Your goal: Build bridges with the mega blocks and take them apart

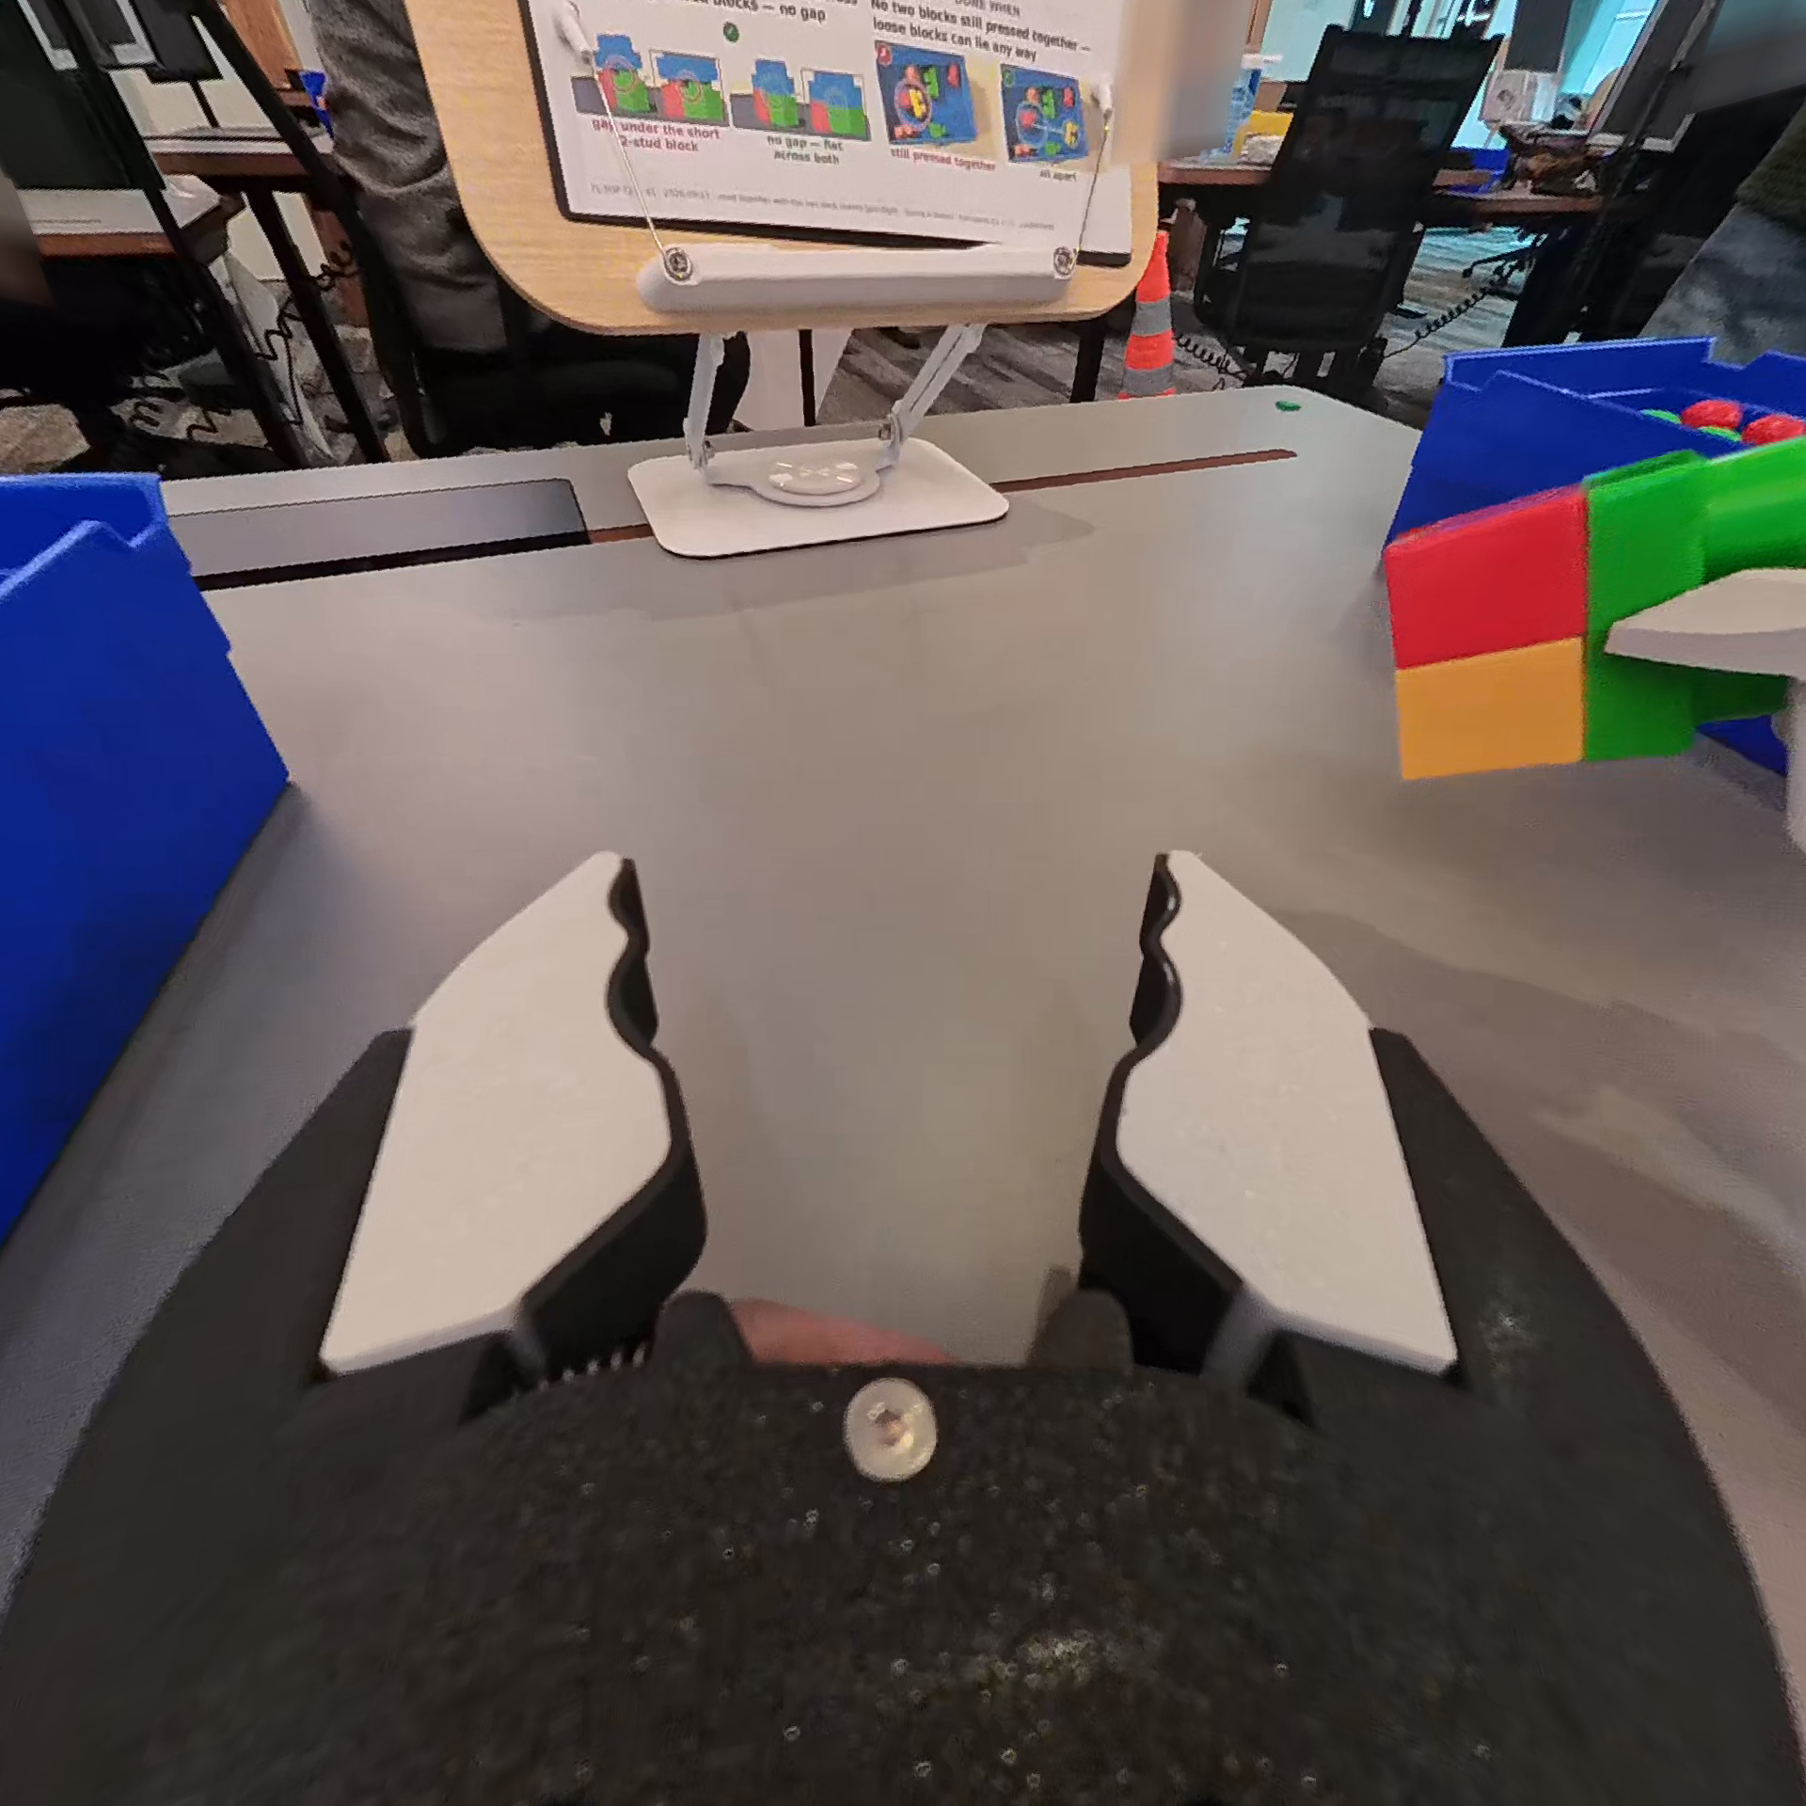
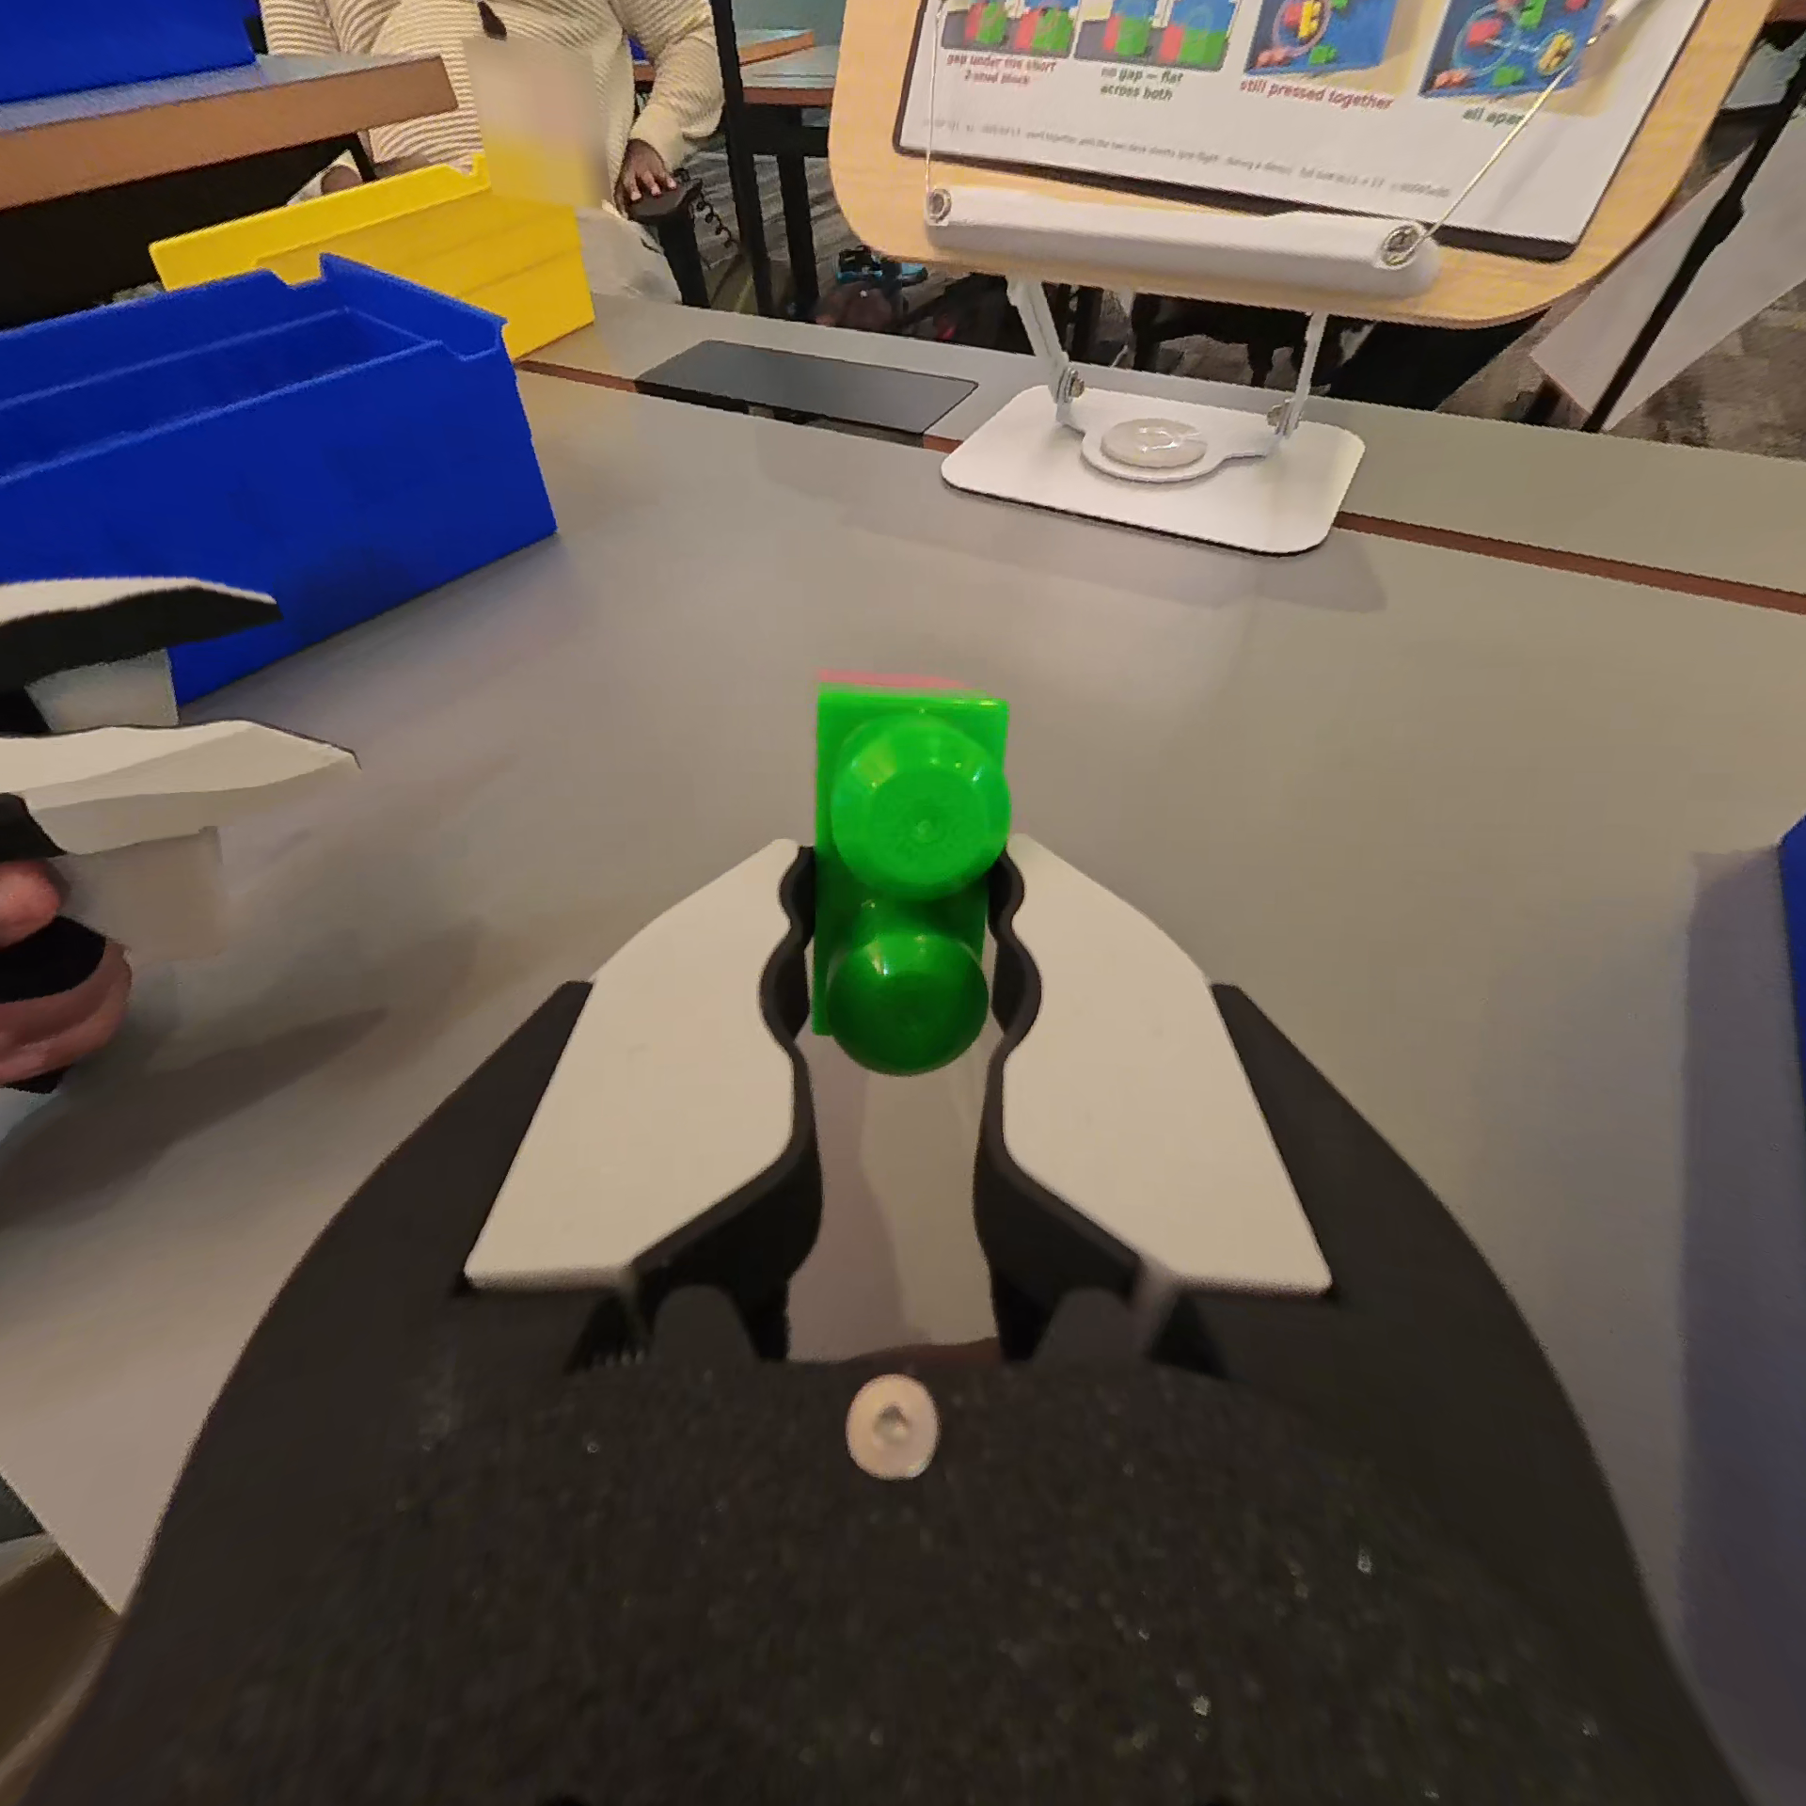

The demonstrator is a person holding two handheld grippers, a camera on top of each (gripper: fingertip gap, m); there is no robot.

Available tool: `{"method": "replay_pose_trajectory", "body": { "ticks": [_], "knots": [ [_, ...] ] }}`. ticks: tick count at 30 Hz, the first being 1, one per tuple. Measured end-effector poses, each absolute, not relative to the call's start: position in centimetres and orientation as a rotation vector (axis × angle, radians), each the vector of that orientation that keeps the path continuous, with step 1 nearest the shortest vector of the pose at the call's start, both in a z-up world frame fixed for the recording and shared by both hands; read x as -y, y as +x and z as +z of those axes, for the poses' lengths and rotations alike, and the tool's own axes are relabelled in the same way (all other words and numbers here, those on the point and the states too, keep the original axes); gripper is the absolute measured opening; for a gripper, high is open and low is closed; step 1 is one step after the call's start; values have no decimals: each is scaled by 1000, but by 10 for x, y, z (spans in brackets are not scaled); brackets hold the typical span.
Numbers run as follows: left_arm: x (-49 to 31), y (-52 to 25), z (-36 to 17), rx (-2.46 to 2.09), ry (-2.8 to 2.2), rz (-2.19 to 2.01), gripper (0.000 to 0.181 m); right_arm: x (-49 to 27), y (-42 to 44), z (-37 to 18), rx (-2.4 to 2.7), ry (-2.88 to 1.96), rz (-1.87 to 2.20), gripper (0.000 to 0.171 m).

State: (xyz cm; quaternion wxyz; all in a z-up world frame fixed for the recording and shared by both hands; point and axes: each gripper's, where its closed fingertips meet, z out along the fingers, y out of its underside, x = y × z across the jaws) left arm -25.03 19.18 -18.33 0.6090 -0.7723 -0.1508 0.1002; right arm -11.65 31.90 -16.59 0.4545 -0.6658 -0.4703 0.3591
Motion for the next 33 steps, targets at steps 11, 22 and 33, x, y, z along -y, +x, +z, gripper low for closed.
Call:
{"method": "replay_pose_trajectory", "body": {
  "ticks": [11,22,33],
  "knots": [
    [-190,-254,-182,342,-1782,242,86,-482,35,-95,965,-1856,424,34],
    [-196,-241,-188,301,-1808,175,83,-576,150,-187,1091,-2404,34,34],
    [-197,-240,-191,302,-1820,151,82,-582,148,-220,1132,-2590,-30,34]
  ]
}}
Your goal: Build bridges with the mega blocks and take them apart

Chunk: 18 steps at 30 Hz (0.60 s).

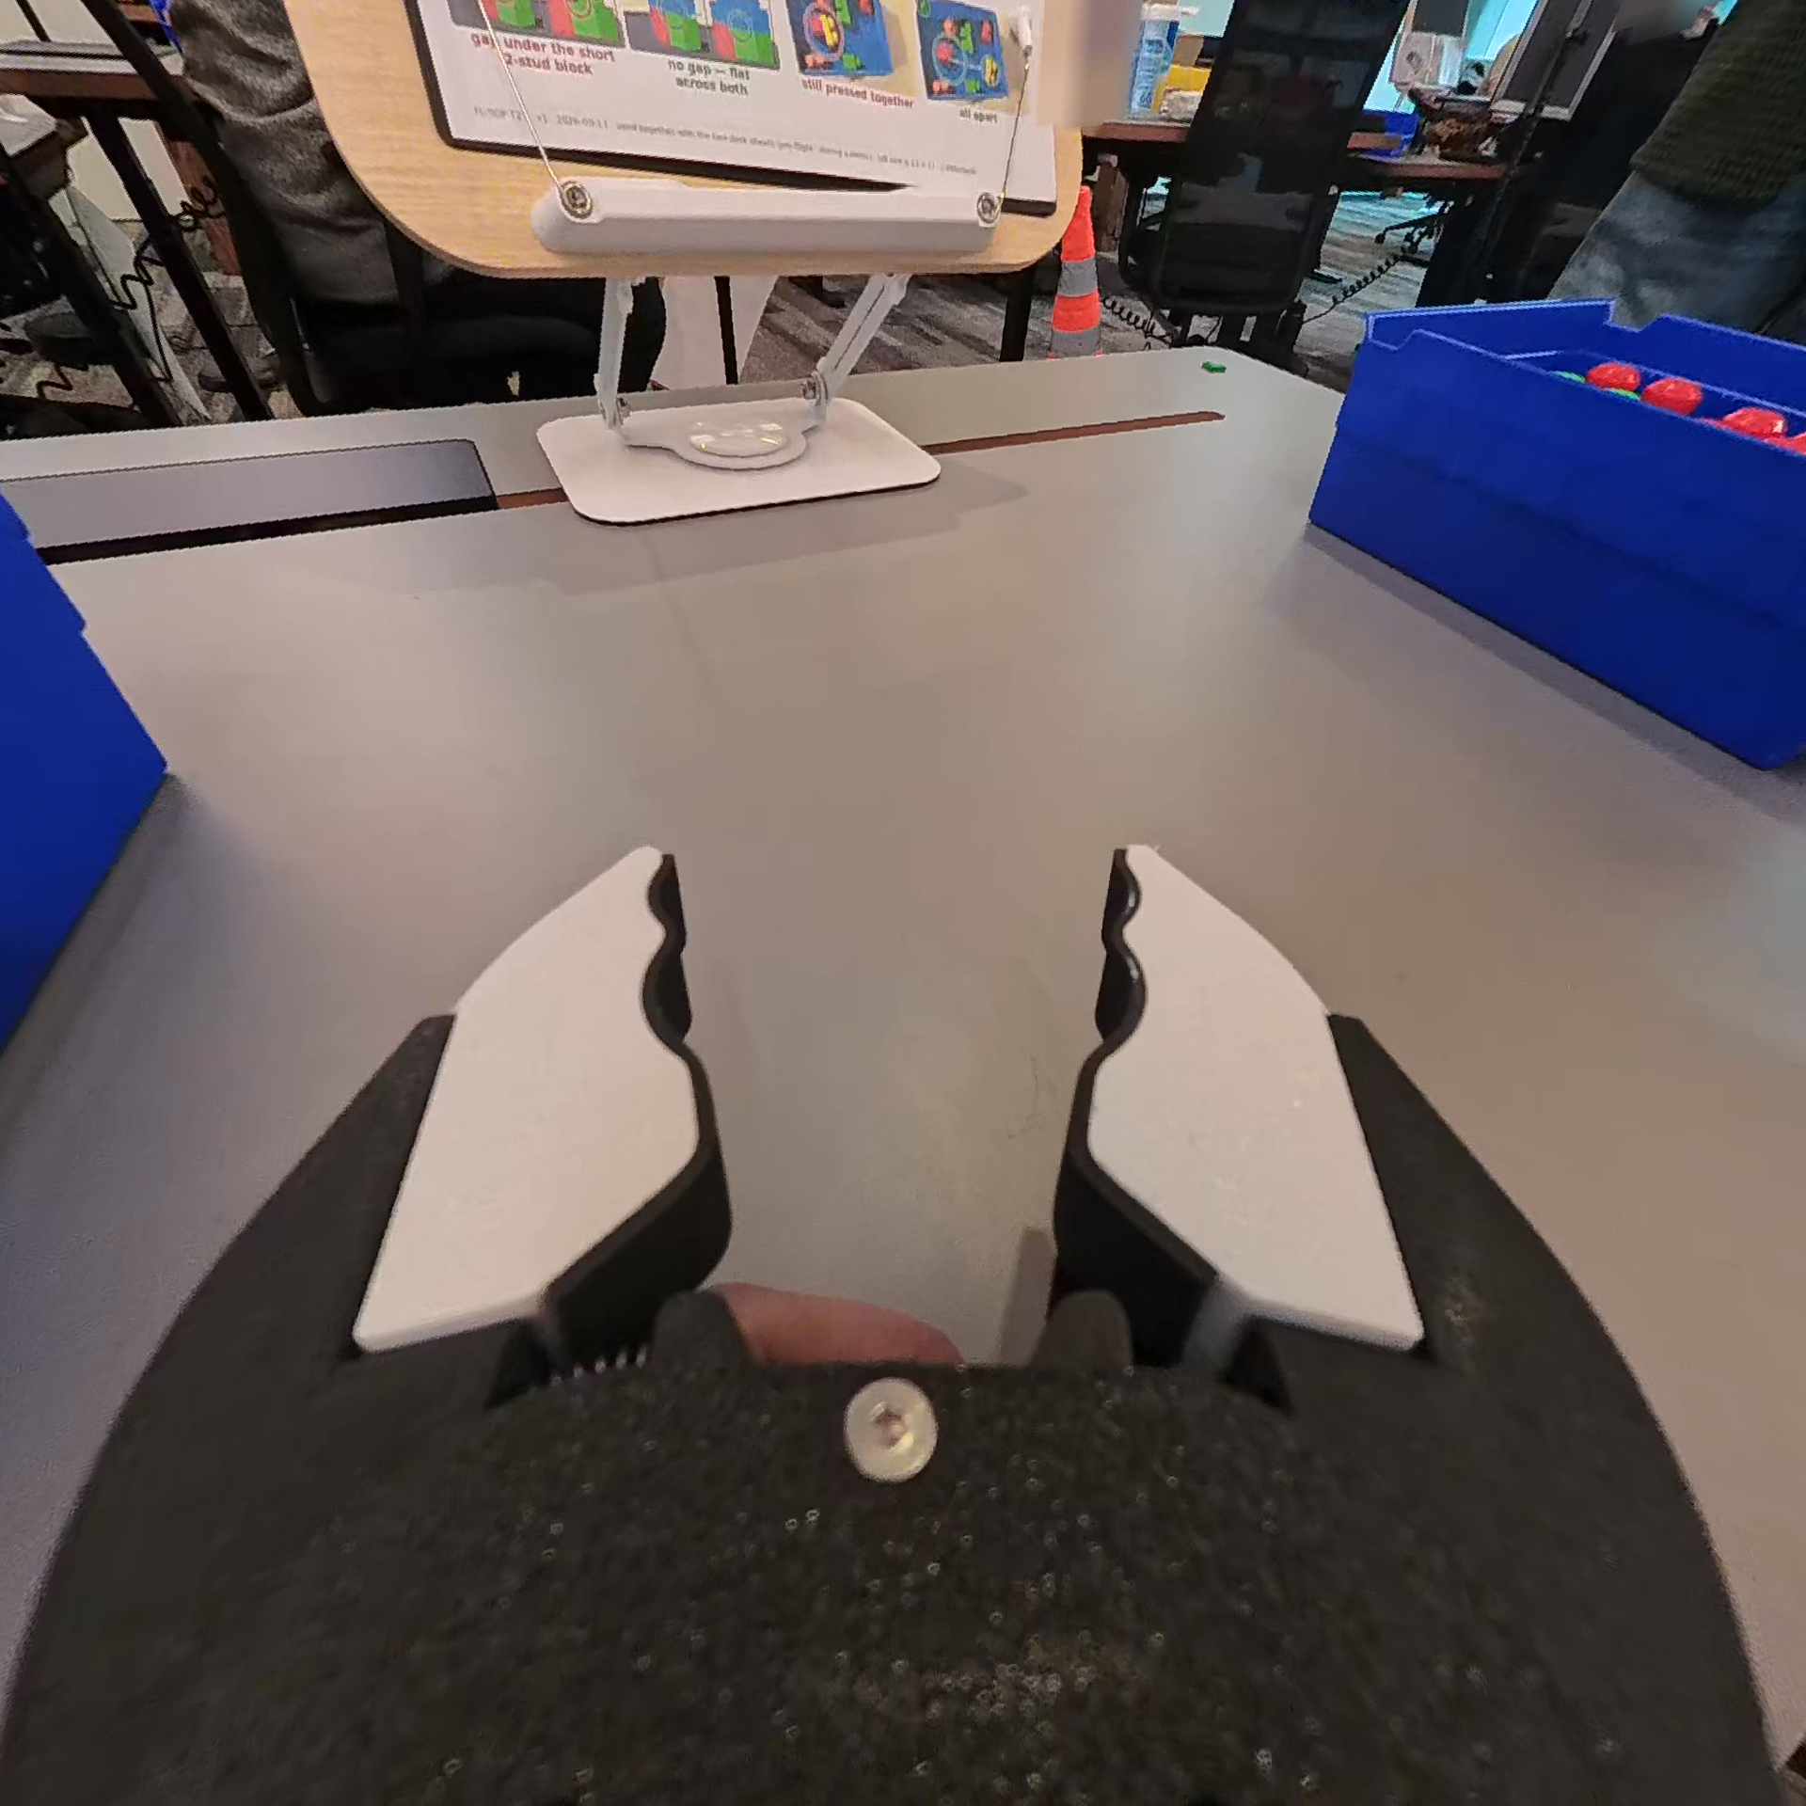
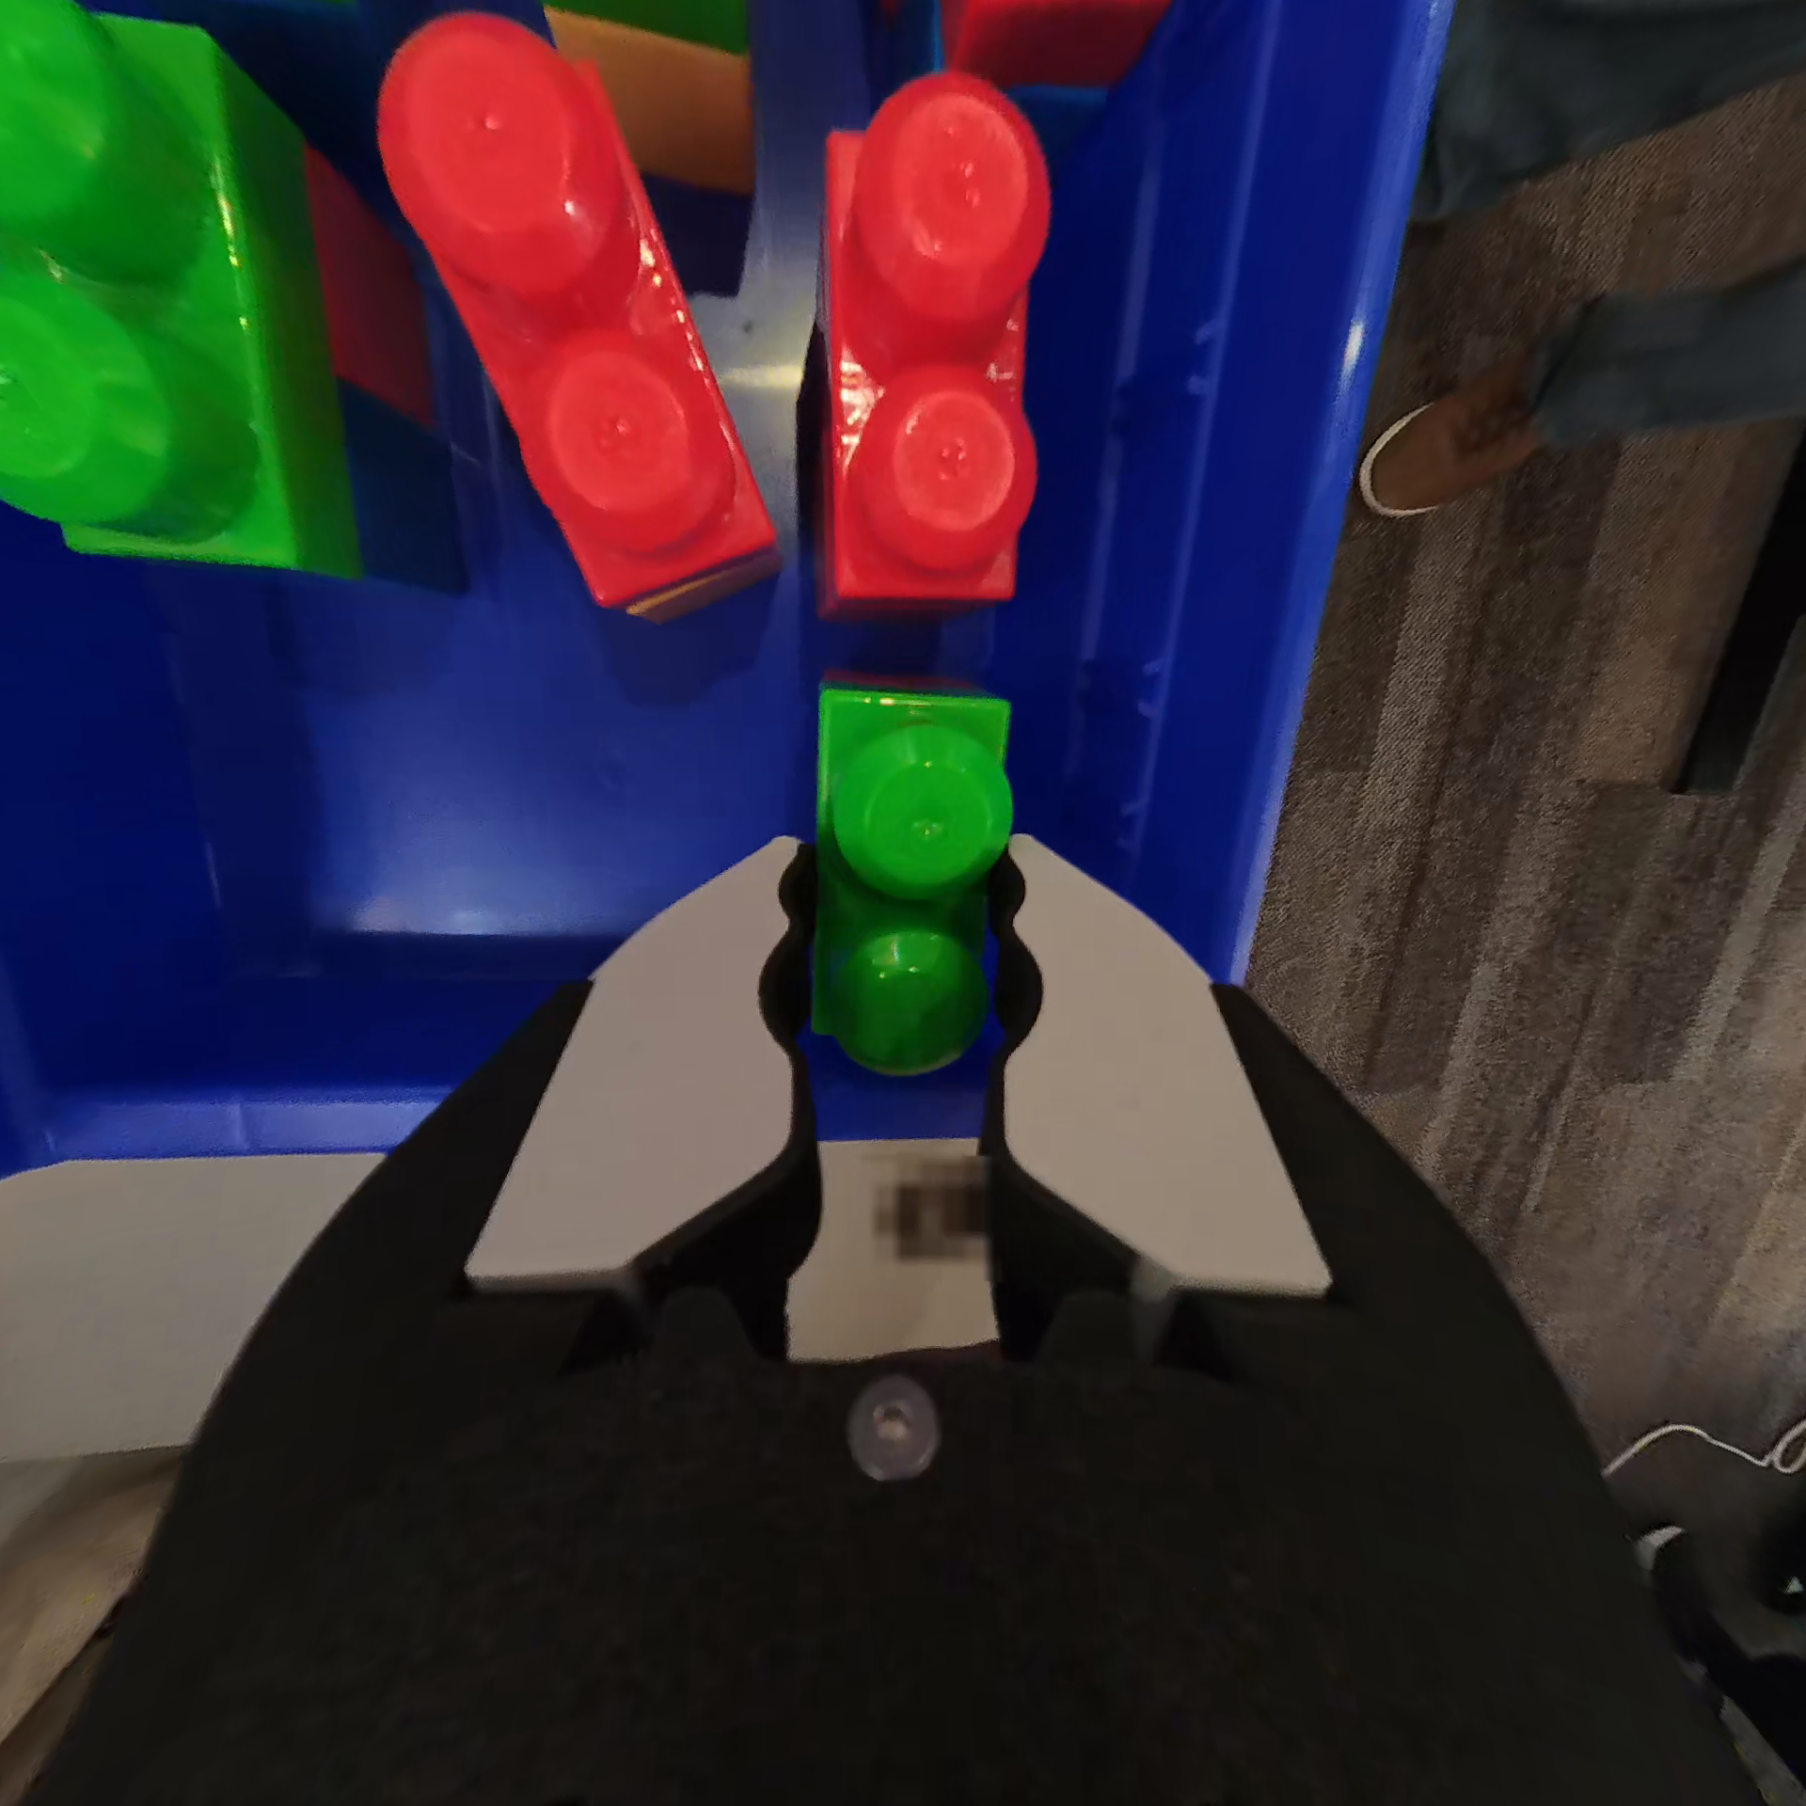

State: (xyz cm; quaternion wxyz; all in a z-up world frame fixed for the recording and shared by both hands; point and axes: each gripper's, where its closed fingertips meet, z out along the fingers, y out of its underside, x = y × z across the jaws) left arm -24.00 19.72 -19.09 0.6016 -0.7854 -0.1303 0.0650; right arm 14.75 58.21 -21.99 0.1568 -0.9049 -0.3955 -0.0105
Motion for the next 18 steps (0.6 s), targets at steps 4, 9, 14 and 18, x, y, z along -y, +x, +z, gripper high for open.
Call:
{"method": "replay_pose_trajectory", "body": {
  "ticks": [4,9,14,18],
  "knots": [
    [-198,-239,-192,297,-1827,145,82,-581,147,-225,1138,-2608,-43,34],
    [-198,-239,-192,293,-1825,143,82,-581,148,-230,1124,-2612,-38,37],
    [-198,-238,-192,287,-1830,146,82,-582,143,-213,1103,-2544,-15,60],
    [-198,-237,-192,281,-1830,157,82,-568,114,-145,1067,-2251,65,62]
  ]
}}
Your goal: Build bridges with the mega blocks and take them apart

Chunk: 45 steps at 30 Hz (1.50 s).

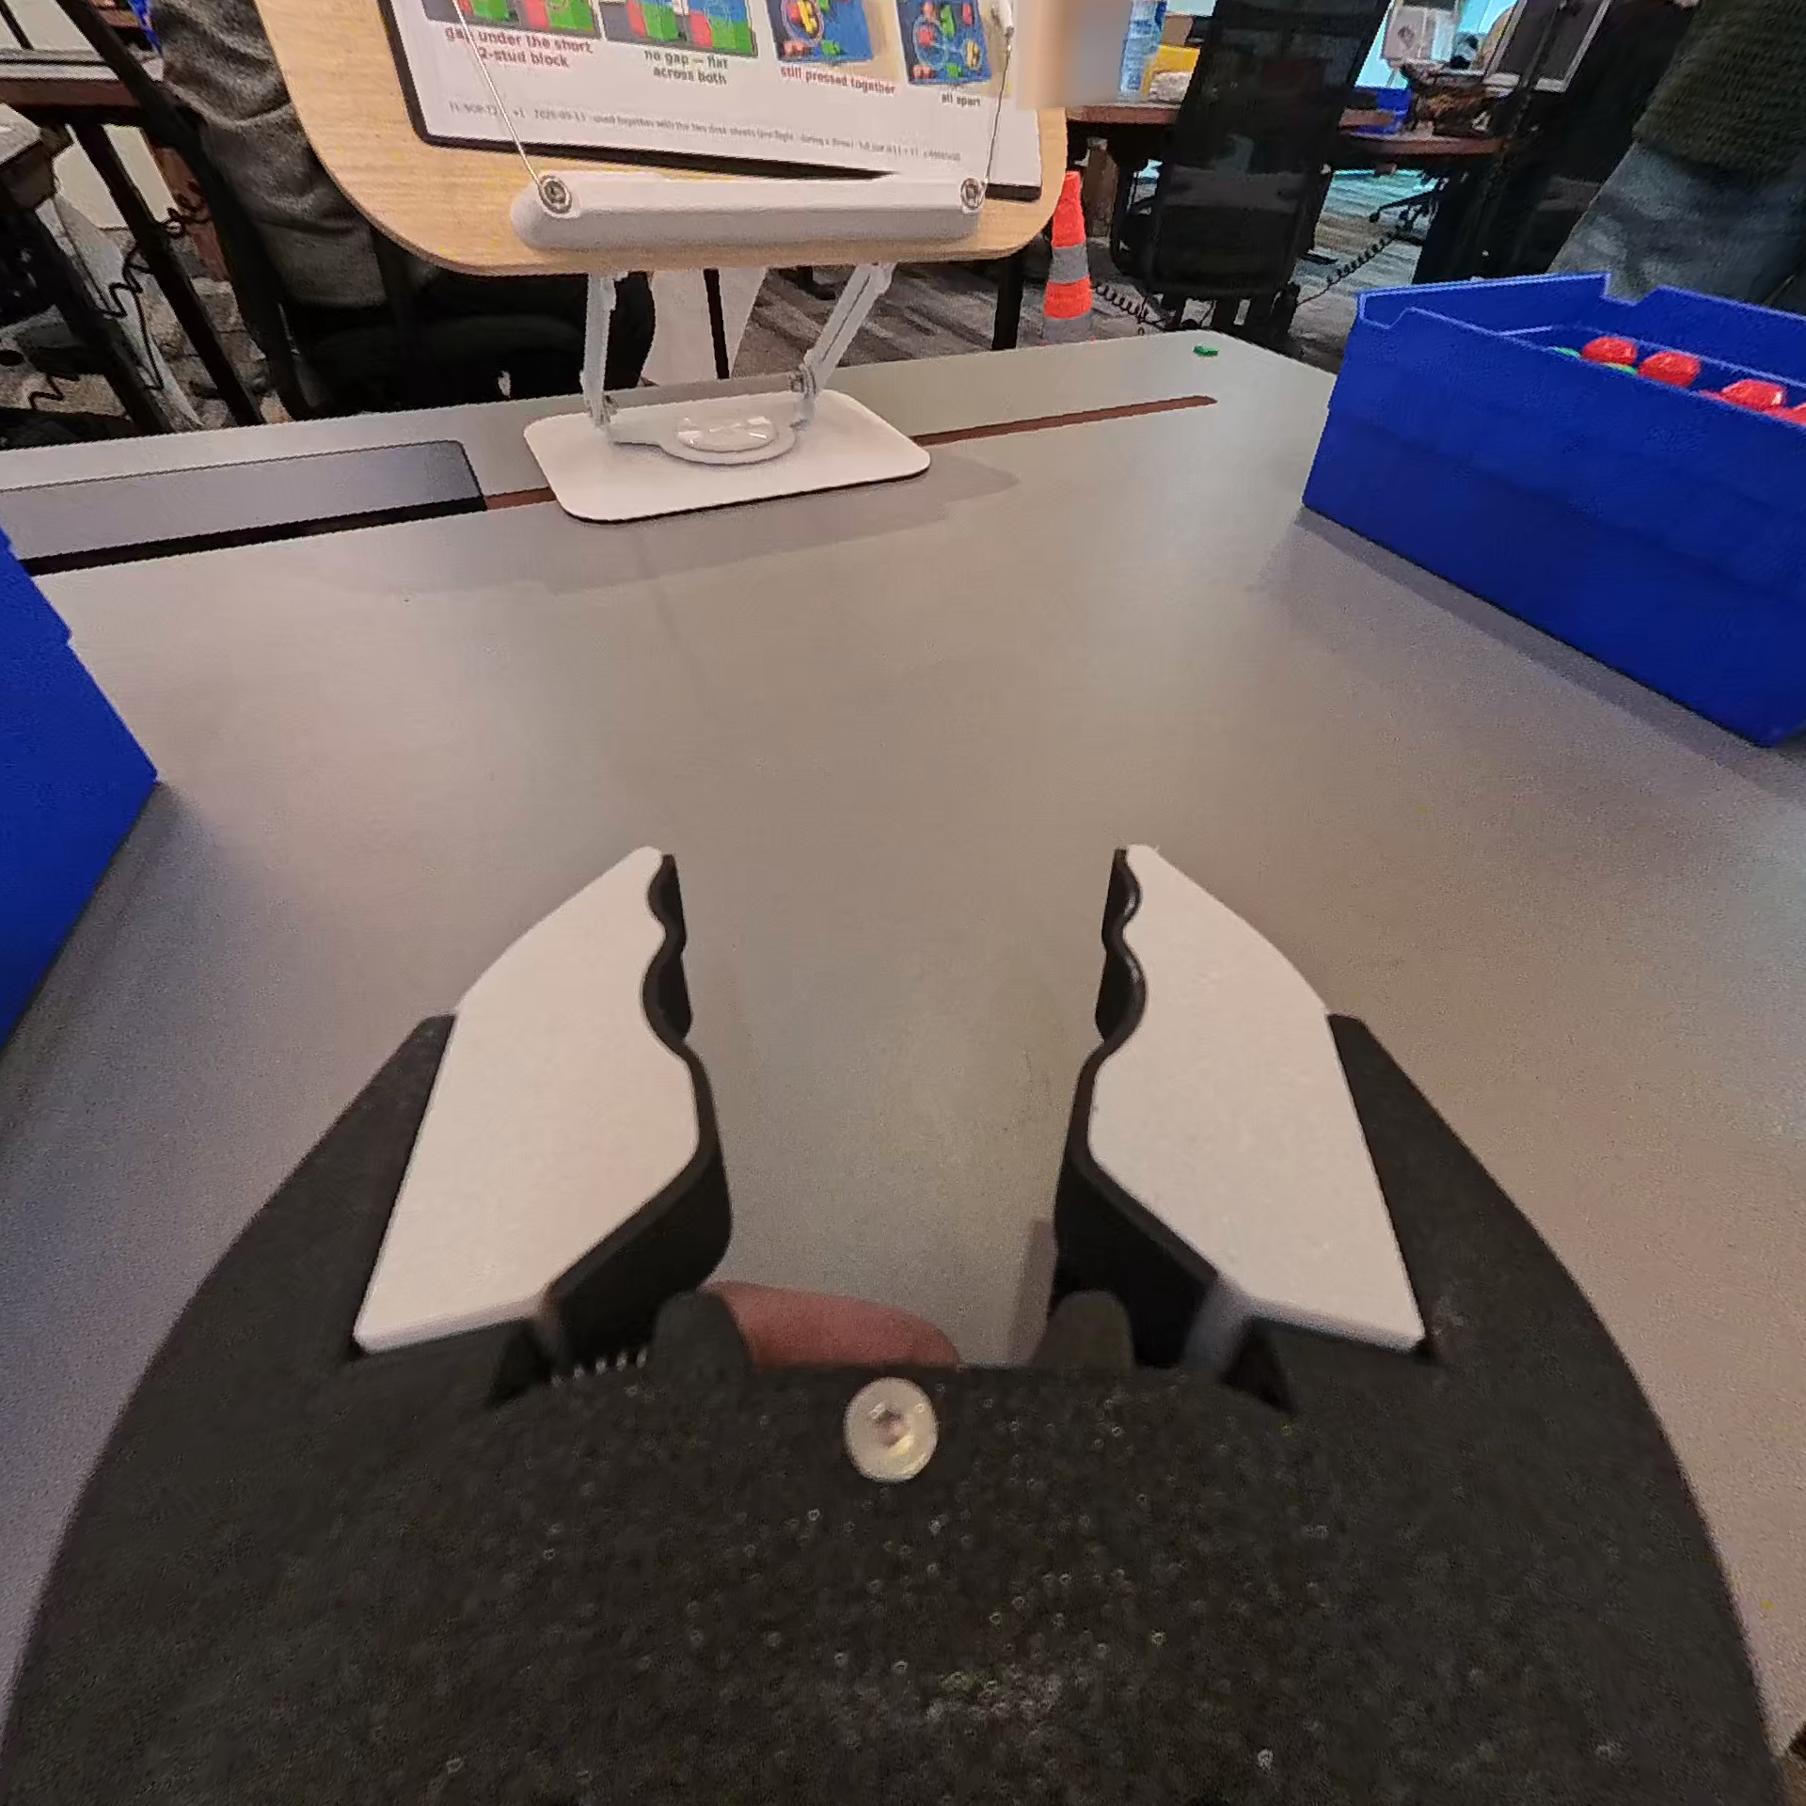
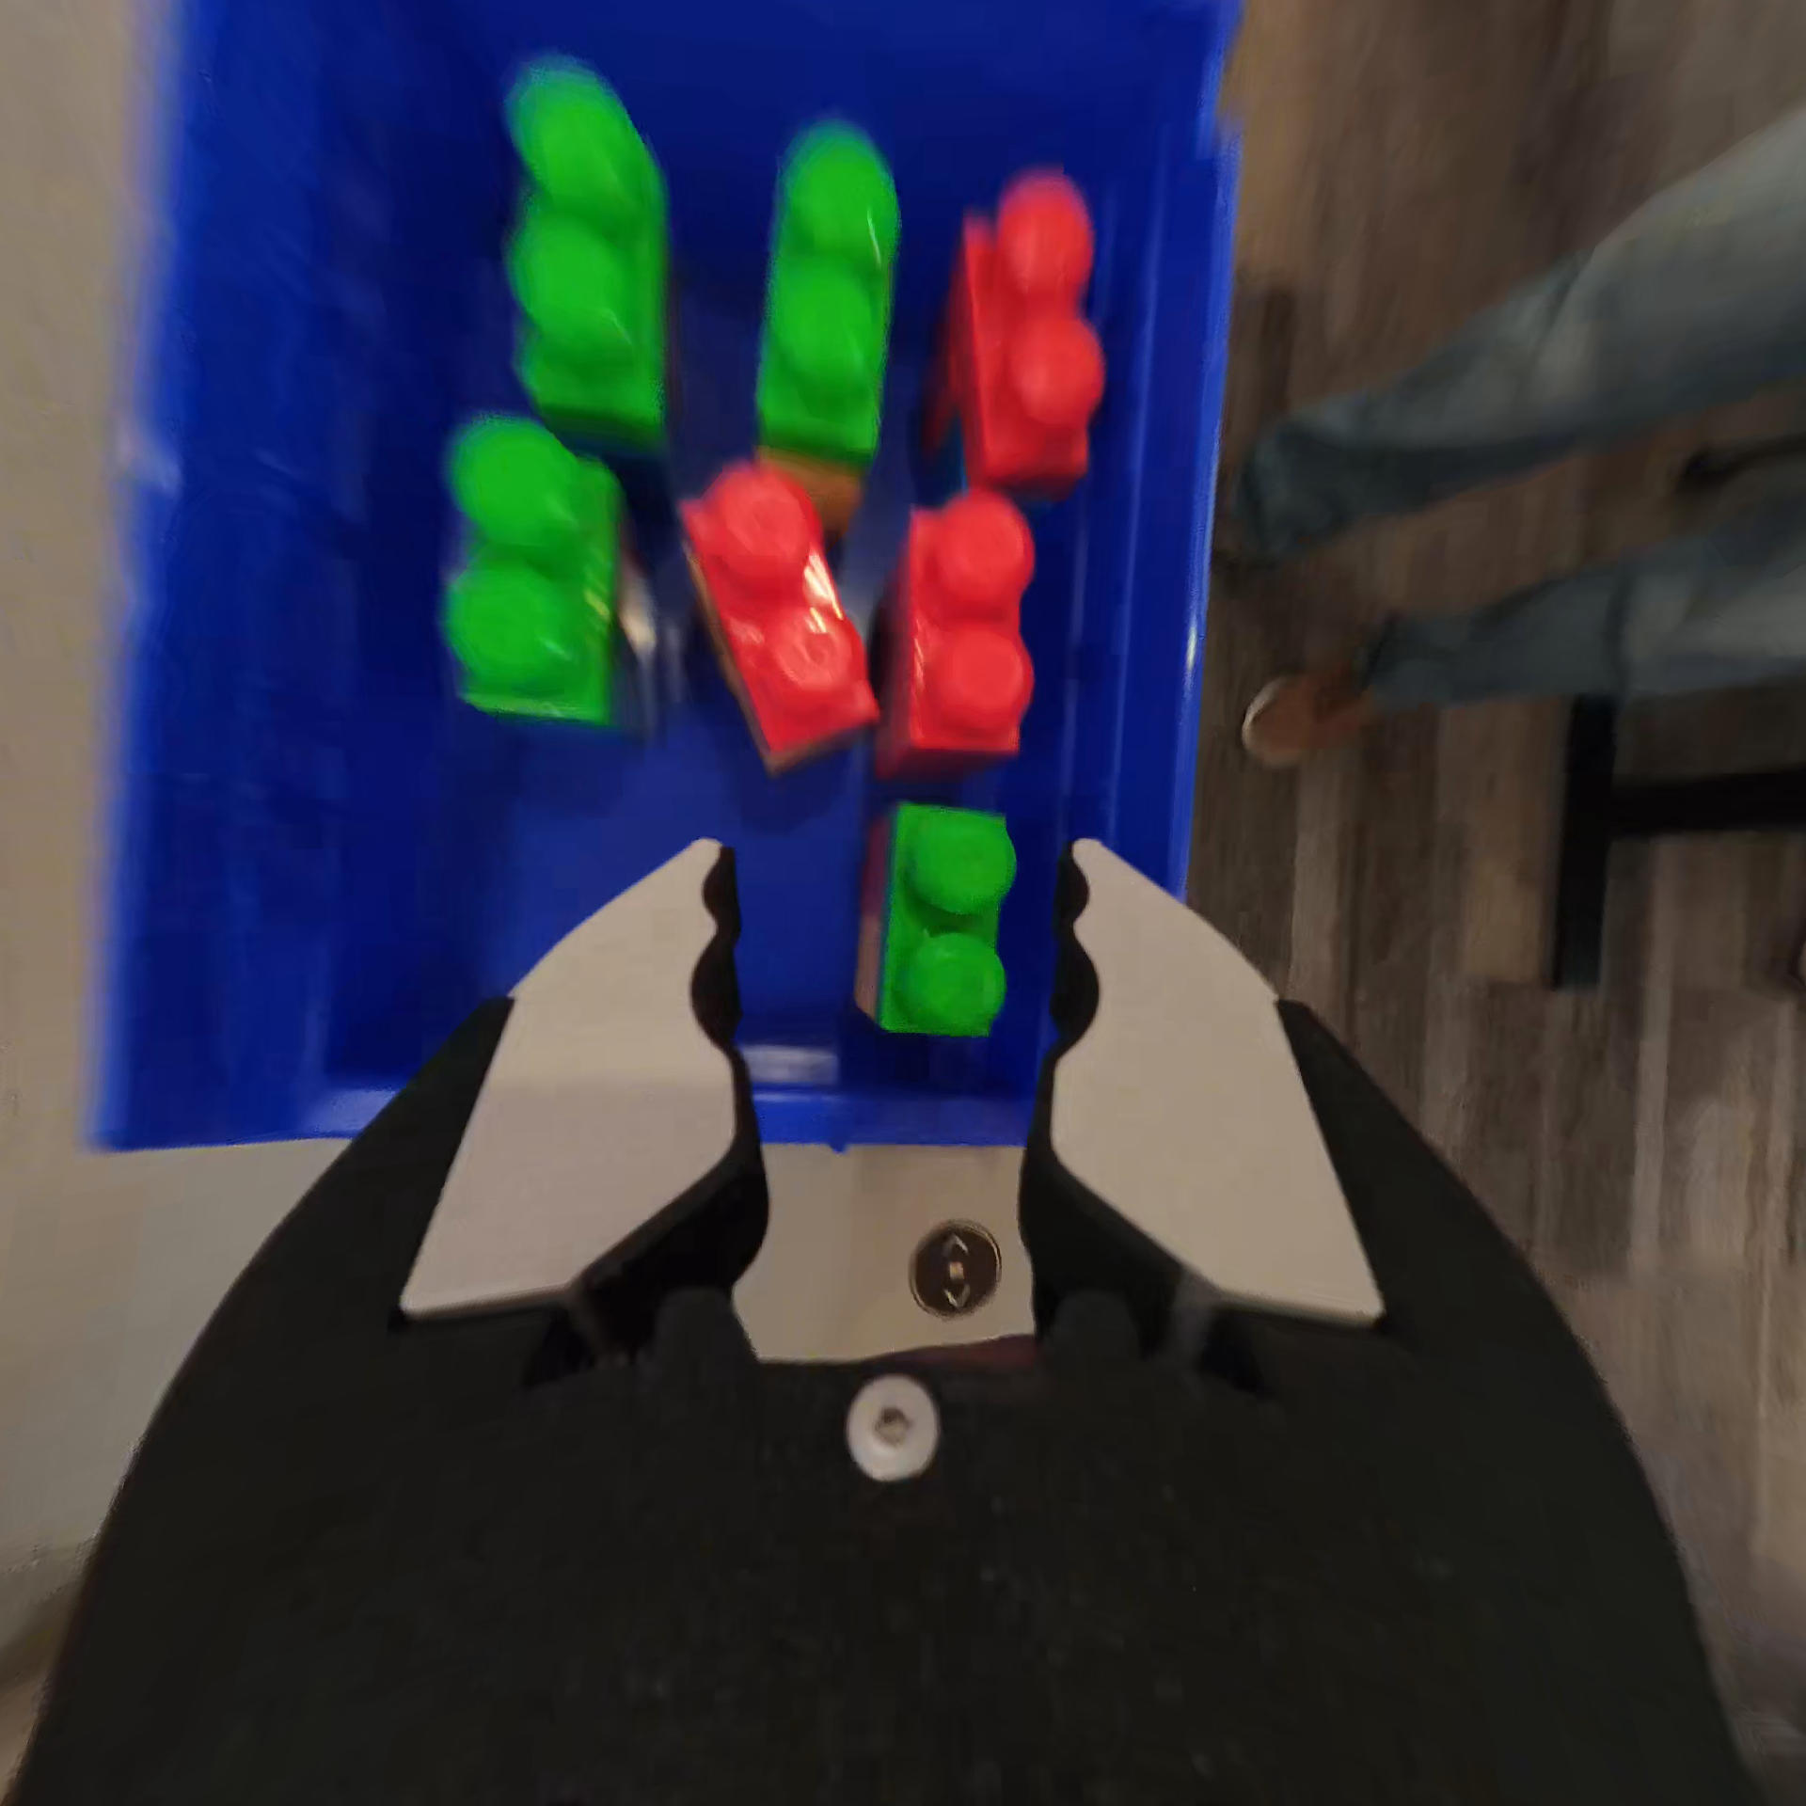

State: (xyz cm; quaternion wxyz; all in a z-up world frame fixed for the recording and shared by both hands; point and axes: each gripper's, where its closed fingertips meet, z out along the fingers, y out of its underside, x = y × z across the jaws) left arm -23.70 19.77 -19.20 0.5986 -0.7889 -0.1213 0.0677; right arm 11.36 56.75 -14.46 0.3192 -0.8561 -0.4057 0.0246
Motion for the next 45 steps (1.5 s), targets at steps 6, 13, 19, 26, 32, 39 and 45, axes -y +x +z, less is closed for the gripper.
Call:
{"method": "replay_pose_trajectory", "body": {
  "ticks": [6,13,19,26,32,39,45],
  "knots": [
    [-197,-237,-192,282,-1834,191,82,-469,23,-65,978,-1640,358,66],
    [-193,-236,-188,303,-1829,254,82,-363,-70,-132,923,-1519,704,81],
    [-181,-241,-191,410,-1811,266,81,-335,-86,-180,975,-1582,826,80],
    [-171,-251,-193,481,-1806,305,81,-328,-89,-193,1037,-1596,831,78],
    [-164,-253,-187,459,-1828,314,81,-326,-89,-193,1045,-1596,839,77],
    [-114,-324,-92,282,-1925,400,79,-329,-89,-192,1052,-1604,844,77],
    [-103,-436,-106,-26,-2290,461,80,-326,-91,-196,1075,-1619,857,76]
  ]
}}
